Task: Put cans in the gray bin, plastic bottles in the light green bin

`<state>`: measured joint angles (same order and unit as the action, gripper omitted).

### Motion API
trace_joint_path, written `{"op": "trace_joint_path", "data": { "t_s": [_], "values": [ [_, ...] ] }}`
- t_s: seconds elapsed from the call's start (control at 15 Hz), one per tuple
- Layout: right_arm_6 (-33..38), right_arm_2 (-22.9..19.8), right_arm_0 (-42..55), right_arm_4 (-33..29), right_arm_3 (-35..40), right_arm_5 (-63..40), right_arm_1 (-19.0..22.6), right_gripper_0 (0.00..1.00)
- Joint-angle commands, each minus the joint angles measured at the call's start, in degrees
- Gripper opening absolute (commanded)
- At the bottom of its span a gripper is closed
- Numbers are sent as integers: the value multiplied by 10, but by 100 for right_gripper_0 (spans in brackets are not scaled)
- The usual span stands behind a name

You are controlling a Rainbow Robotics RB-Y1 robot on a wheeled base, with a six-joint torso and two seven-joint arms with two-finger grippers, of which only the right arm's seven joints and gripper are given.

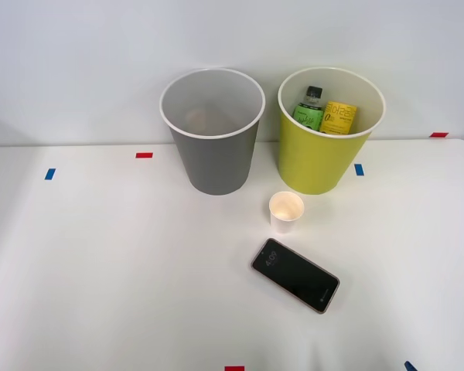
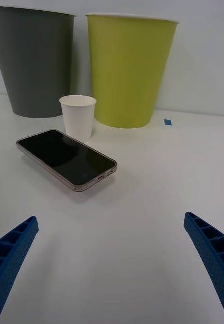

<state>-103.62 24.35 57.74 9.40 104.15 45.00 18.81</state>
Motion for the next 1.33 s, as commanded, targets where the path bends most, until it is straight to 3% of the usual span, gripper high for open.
{"op": "trace_joint_path", "data": {
  "t_s": [0.07, 1.33],
  "values": [
    [0, 0, 0, 0, 0, 0, 0, 100],
    [0, 0, 0, 0, 0, 0, 0, 100]
  ]
}}
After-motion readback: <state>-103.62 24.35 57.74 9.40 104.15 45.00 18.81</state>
